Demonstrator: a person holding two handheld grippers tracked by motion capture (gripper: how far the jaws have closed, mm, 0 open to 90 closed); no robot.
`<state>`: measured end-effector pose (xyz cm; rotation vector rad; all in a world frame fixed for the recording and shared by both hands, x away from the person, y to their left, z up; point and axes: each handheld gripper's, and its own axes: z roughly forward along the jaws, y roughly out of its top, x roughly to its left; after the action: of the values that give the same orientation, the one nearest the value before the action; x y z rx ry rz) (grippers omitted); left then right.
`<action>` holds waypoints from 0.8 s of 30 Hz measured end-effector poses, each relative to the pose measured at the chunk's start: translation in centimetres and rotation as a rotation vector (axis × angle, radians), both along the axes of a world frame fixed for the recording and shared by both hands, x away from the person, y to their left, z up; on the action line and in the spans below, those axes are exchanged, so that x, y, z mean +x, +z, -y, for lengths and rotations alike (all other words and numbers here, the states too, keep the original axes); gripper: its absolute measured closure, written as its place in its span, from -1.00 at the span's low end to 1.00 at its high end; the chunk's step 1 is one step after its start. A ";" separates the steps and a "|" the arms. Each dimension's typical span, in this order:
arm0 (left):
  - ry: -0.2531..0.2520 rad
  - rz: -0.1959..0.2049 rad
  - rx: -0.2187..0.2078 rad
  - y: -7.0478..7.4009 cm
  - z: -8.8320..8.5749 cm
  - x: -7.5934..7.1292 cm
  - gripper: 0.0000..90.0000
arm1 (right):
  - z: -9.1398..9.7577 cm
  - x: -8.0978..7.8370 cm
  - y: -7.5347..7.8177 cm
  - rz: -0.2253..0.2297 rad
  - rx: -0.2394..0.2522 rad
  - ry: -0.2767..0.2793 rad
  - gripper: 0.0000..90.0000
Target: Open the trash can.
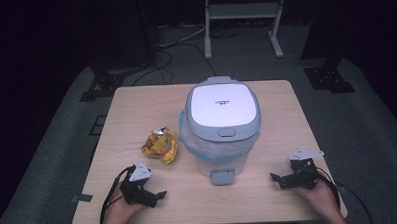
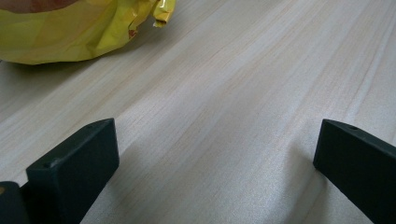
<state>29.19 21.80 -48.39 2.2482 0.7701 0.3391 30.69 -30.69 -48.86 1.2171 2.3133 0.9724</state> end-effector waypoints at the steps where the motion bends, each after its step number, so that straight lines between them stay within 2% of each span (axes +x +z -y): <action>1: 0.000 0.000 0.000 0.0 0.0 0.0 -1.00 | 0.0 0.0 0.0 0.000 0.000 0.003 -1.00; 7: 0.000 0.000 0.000 0.0 0.0 0.0 -1.00 | 0.1 -0.2 0.2 -0.023 -0.014 0.000 -0.98; 9: 0.000 0.000 0.000 0.0 0.0 0.0 -1.00 | 0.3 -0.5 0.7 -0.019 -0.012 0.015 -0.69; 12: 0.000 0.000 -0.001 0.0 0.0 0.0 -1.00 | 0.4 -0.5 0.9 -0.042 0.002 0.008 -0.58; 18: 0.000 0.000 0.000 0.0 0.0 0.0 -1.00 | 0.8 -0.5 1.3 -0.053 0.026 0.019 -0.42; 20: 0.000 0.000 0.000 0.0 0.0 0.0 -1.00 | 0.9 -0.5 1.4 -0.063 0.039 0.033 -0.27; 24: 0.000 0.000 -0.001 0.0 0.0 0.0 -1.00 | 1.2 -0.5 1.7 -0.069 0.067 0.046 -0.09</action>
<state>29.19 21.80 -48.39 2.2477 0.7703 0.3388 30.18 -31.86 -47.13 1.2475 2.3889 1.0475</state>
